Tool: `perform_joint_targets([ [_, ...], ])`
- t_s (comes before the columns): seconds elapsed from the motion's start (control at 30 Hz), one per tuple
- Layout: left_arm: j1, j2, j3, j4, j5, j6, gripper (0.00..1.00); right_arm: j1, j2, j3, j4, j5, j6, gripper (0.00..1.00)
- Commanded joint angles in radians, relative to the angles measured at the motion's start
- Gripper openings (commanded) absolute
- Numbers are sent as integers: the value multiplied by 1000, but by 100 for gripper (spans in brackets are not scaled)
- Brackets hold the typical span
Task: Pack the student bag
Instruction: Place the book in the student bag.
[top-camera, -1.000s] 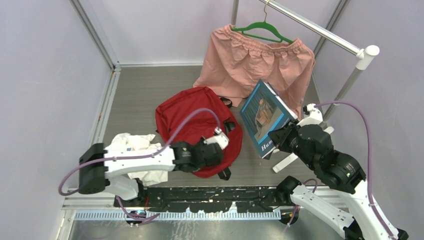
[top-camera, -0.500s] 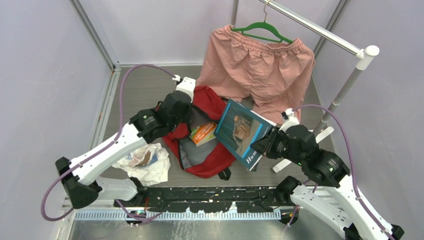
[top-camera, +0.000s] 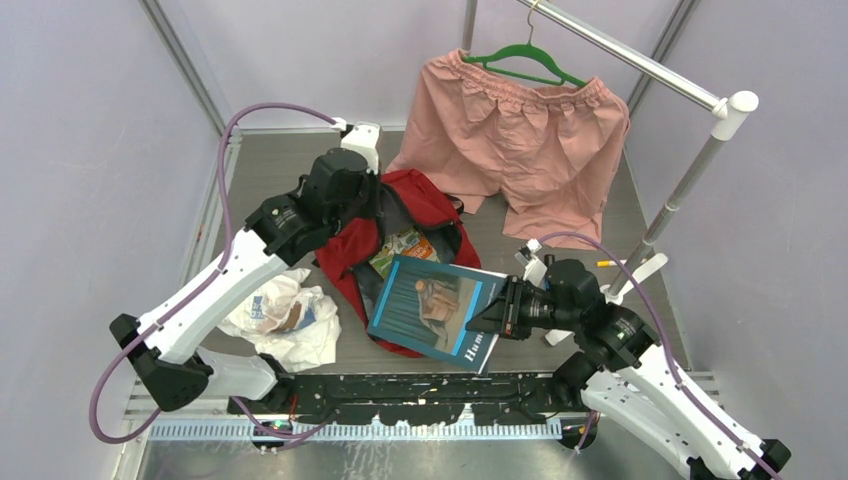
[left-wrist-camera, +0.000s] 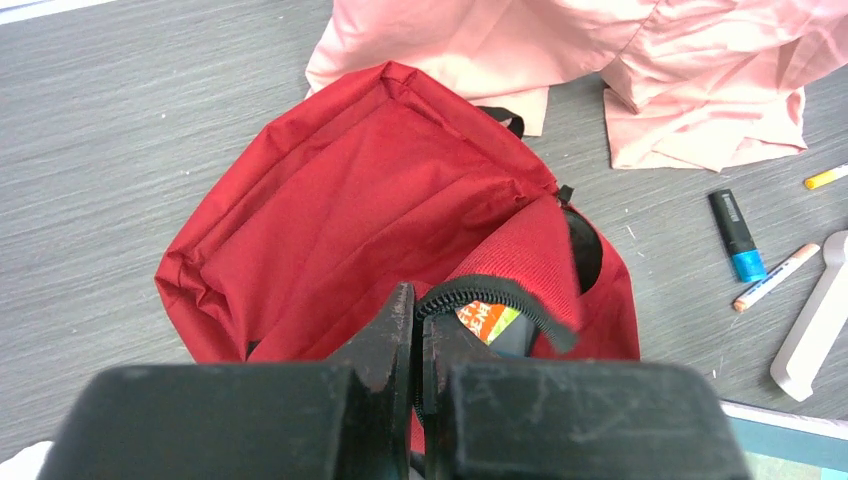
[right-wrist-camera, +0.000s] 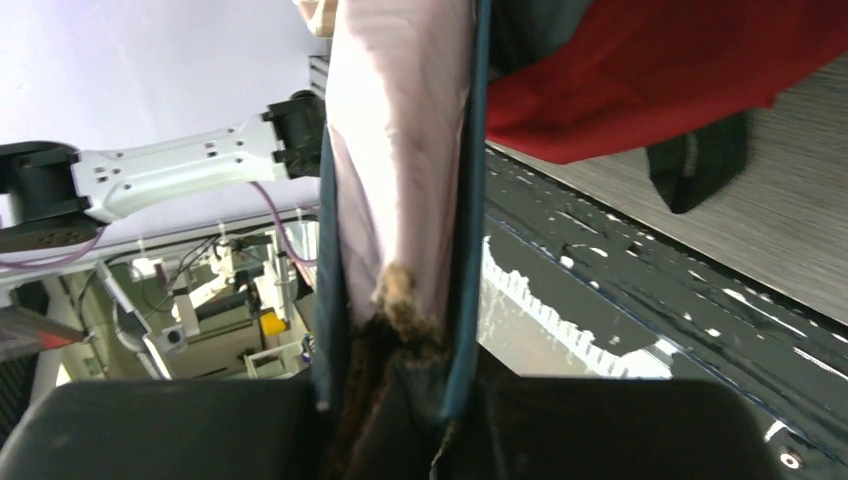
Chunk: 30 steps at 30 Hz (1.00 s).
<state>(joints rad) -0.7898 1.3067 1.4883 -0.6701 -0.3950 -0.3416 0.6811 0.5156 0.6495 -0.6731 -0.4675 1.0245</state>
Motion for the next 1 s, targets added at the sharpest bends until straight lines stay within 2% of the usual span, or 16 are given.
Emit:
perform_joint_targets([
  [0.0,1,-70,47,77,28,-8,0,2,4,20,182,-113,38,1],
  [0.13,1,-104,44,87,70,-8,0,2,42,-8,218,-33,73,1],
  [0.37,1,-190,-15,66,180,1,0,3,71,-62,432,230,196,1],
  [0.47,1,-228,-44,61,233,0,0,2,129,-63,493,330,234,1],
  [0.53,1,-245,-60,60,276,-2,0,2,177,-88,604,372,276,1],
  [0.73,1,-240,-120,91,379,-31,0,8,424,-40,810,427,290,1],
  [0.97,1,-223,-153,148,481,-59,0,165,763,16,1068,599,317,1],
])
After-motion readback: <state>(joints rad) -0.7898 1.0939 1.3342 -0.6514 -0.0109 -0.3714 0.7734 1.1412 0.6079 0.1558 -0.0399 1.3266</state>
